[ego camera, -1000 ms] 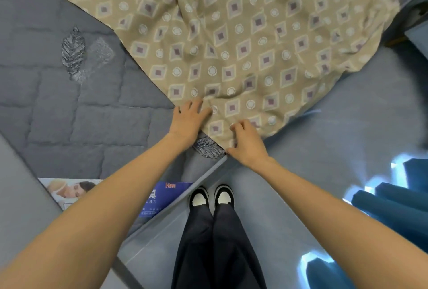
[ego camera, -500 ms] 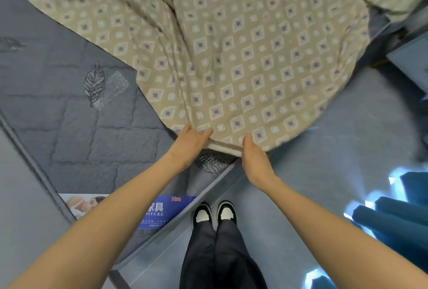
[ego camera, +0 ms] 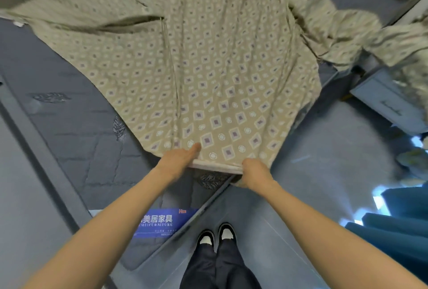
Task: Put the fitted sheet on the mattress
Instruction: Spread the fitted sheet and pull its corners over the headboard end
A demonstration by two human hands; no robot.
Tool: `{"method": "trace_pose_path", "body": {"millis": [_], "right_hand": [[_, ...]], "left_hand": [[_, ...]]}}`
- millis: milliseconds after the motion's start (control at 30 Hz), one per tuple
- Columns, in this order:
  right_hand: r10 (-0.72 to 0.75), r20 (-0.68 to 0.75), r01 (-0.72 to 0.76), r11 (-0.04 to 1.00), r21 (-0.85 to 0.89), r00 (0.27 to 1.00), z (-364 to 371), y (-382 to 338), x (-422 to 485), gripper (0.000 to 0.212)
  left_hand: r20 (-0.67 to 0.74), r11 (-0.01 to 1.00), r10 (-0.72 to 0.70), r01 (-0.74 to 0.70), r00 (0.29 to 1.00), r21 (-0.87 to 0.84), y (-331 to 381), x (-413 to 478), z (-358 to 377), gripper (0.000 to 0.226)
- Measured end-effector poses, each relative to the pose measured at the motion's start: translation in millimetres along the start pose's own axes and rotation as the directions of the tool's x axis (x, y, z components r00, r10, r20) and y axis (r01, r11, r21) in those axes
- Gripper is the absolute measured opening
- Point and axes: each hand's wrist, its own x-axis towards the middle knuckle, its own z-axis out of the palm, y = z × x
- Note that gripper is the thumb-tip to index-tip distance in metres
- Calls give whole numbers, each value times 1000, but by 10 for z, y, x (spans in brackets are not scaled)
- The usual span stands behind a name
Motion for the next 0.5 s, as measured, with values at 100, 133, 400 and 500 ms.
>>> {"method": "trace_pose_path", "body": {"millis": [100,133,400,500], "right_hand": [[80,-104,-85,996,-41,991,-80,24,-223,25],[90,-137,-103,991,-88,987,-85,66,-285,29],[-13,-204,42,990,135,979,56,-115,-904,21],[9,-99,23,949,315,995,187,-367,-1220,15]], "left_hand": [[-41,995,-90,91,995,32,-52,-210,-150,58],[-44,993,-111,112,993,31,-111,-301,-190,59],[-72,978,-195,199,978,66,-478,-1114,-122,65],[-54,972,-220,223,974,68,-612,-1410,-38,60]]}}
